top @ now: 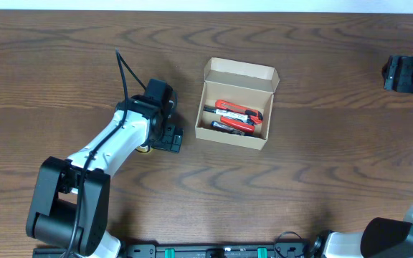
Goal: Pack container
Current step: 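Lower the left gripper onto the yellow tape roll and grasp it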
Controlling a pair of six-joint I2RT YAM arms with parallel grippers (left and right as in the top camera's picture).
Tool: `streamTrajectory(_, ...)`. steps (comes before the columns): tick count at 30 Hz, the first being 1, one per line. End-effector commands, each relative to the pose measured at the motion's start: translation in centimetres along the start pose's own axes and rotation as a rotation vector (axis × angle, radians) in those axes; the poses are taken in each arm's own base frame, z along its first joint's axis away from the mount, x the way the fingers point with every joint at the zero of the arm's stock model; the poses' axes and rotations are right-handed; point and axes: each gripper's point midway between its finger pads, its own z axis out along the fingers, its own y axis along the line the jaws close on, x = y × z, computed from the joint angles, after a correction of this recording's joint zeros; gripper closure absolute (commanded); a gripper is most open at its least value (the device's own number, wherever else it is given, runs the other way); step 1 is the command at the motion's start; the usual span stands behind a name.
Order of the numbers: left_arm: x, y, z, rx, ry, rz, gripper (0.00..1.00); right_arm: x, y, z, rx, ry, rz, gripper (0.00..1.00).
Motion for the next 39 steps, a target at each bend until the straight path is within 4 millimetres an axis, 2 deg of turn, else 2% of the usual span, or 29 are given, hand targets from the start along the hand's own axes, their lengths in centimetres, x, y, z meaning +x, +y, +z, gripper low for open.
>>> streamTrajectory(1, 1.5, 0.1, 1.2, -0.005, 0.041, -0.016, 0.02, 0.1, 0.0, 0.4, -0.009, 0.008, 0.014, 0.19)
streamTrajectory(6, 2.8, 0.1, 2.0, -0.002, 0.068, -0.017, 0.02, 0.1, 0.1, 0.4, -0.015, 0.006, 0.014, 0.19)
streamTrajectory(19, 3.1, -0.1, 3.7, 0.022, 0.023, -0.02, 0.0, 0.0, 0.2, 0.4, -0.022, 0.002, 0.014, 0.2)
streamTrajectory(21, 3.0, -0.1, 3.8, 0.02, 0.016, -0.02, 0.21, 0.0, 0.2, 0.4, -0.022, 0.002, 0.014, 0.2)
streamTrajectory(22, 3.0, -0.1, 3.8, 0.021, 0.016, -0.02, 0.28, 0.0, 0.2, 0.4, -0.022, 0.002, 0.014, 0.2)
streamTrajectory(27, 3.0, -0.1, 3.8, 0.021, 0.016, -0.02, 0.34, 0.0, 0.2, 0.4, -0.022, 0.002, 0.014, 0.2)
streamTrajectory(31, 3.0, -0.1, 3.8, 0.021, 0.016, -0.02, 0.49, 0.0, 0.2, 0.4, -0.022, 0.002, 0.014, 0.2)
streamTrajectory(34, 3.0, -0.1, 3.8, 0.021, 0.016, -0.02, 0.53, 0.0, 0.2, 0.4, -0.022, 0.002, 0.013, 0.2)
streamTrajectory(39, 2.9, -0.1, 3.8, 0.021, 0.013, -0.02, 0.75, 0.0, 0.2, 0.4, -0.022, 0.002, 0.014, 0.2)
